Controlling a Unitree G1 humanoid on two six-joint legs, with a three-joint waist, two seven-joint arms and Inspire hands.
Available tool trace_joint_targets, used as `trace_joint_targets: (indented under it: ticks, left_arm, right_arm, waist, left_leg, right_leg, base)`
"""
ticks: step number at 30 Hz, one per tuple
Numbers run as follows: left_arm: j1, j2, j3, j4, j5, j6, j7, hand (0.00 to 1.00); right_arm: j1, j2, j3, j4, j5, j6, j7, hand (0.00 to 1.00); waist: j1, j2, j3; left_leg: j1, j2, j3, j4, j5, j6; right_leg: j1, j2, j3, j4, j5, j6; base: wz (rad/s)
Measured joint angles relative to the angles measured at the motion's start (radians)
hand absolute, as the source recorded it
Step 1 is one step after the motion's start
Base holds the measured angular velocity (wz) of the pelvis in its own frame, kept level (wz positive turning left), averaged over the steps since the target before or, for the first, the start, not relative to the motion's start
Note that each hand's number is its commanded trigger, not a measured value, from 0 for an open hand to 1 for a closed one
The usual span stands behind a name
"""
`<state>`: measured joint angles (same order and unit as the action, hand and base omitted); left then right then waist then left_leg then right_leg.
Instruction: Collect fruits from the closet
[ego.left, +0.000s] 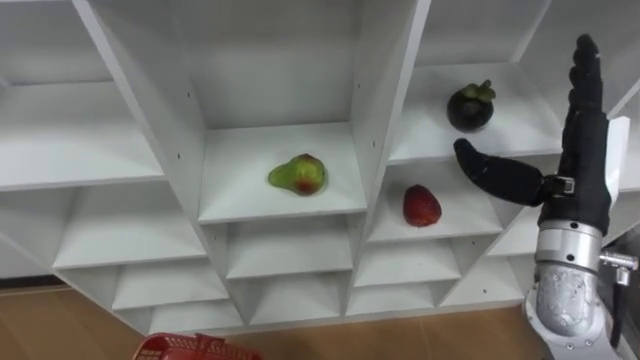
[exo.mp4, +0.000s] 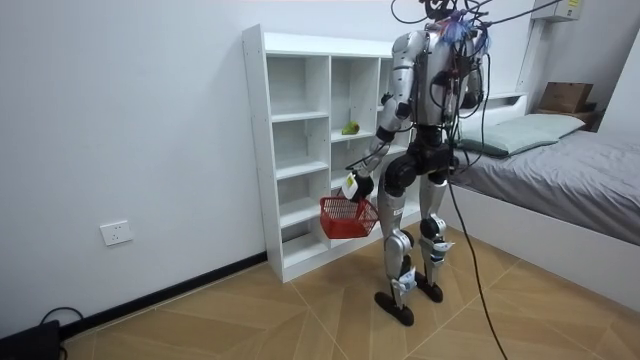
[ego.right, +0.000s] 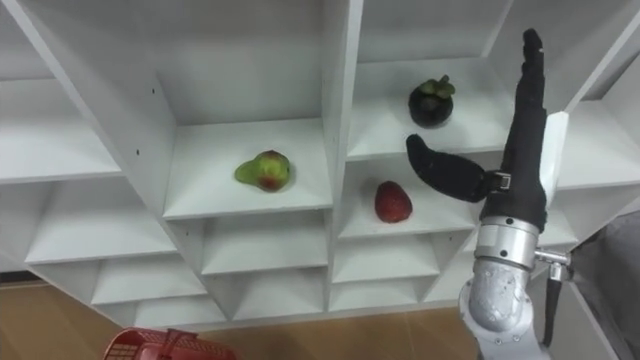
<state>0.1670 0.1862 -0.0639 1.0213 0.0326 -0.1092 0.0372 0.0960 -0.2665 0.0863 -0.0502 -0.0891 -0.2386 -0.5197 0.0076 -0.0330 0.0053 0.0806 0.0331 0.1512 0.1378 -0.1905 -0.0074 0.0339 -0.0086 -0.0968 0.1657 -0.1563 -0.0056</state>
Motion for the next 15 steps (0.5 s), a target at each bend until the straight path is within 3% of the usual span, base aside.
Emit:
trace_joint_targets:
  ticks: [6, 15]
  left_arm:
    - [0.001, 0.021, 0.001, -0.023, 0.002, 0.022, -0.011, 1.00]
    - [0.002, 0.023, 0.001, -0.083, 0.049, 0.030, -0.015, 1.00]
  right_arm:
    - [-0.027, -0.021, -0.009, 0.014, 0.032, 0.017, 0.015, 0.00]
    - [-0.107, -0.059, -0.046, 0.049, 0.085, 0.022, 0.054, 0.00]
  waist:
    - [-0.001, -0.020, -0.0057]
    - [-0.001, -0.027, -0.0023]
  left_leg:
    - [-0.007, 0.000, -0.013, 0.000, 0.000, 0.000]
    - [-0.015, 0.000, -0.024, 0.000, 0.000, 0.000]
  right_leg:
    - [0.002, 0.000, -0.016, -0.012, 0.002, -0.001]
    - [-0.001, -0.002, -0.034, -0.012, 0.002, -0.001]
  base:
    - [0.06]
    - [0.05]
